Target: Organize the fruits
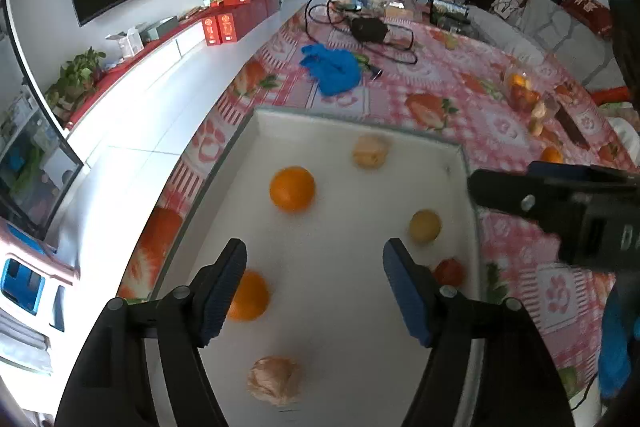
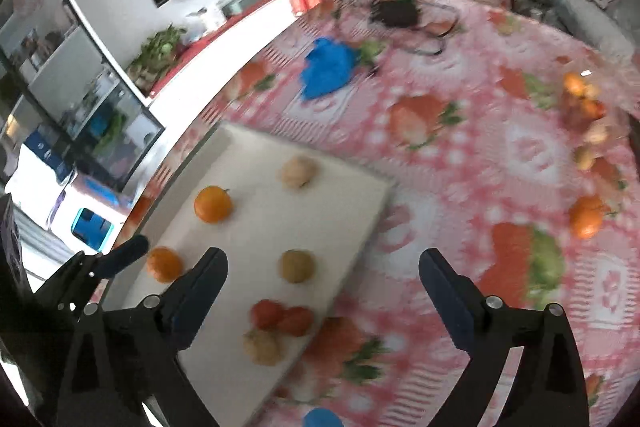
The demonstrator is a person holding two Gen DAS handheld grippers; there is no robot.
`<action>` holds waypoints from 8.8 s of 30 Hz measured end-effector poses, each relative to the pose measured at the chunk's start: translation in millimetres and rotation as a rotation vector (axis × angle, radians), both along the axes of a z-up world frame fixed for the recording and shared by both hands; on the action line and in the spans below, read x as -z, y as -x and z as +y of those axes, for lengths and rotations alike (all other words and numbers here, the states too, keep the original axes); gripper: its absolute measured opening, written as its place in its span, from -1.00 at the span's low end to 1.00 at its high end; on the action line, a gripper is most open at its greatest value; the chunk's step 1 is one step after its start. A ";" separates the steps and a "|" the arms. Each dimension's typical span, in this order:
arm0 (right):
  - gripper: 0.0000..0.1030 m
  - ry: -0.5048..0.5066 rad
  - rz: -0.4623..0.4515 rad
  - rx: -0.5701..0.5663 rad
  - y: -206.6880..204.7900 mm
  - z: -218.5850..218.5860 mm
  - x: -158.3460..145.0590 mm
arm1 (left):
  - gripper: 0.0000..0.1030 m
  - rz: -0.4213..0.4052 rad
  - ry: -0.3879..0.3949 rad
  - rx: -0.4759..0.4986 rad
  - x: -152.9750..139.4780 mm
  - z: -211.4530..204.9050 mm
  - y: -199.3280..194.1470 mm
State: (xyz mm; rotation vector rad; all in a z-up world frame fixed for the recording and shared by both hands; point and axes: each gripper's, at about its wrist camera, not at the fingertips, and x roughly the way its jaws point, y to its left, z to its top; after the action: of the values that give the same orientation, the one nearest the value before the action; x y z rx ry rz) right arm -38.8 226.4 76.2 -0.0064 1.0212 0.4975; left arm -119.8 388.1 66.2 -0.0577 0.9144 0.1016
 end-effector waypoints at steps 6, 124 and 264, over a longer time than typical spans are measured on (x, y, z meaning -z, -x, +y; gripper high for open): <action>0.89 0.053 -0.047 0.176 -32.5 -81.4 -15.2 | 0.53 -0.047 0.030 0.066 -21.2 -36.9 -7.8; -0.46 0.093 -0.237 0.443 103.0 -241.0 65.6 | -0.19 -0.073 0.010 0.197 60.2 -214.3 3.9; -0.47 0.009 -0.051 0.212 61.3 -164.3 -24.2 | -0.20 0.025 0.084 0.124 -33.6 -56.2 9.9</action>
State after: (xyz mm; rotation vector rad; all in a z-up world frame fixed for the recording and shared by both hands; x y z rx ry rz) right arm -100.1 62.2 100.4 0.0801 0.9616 0.2985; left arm -129.8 331.9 99.7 -0.0775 0.9452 -0.0519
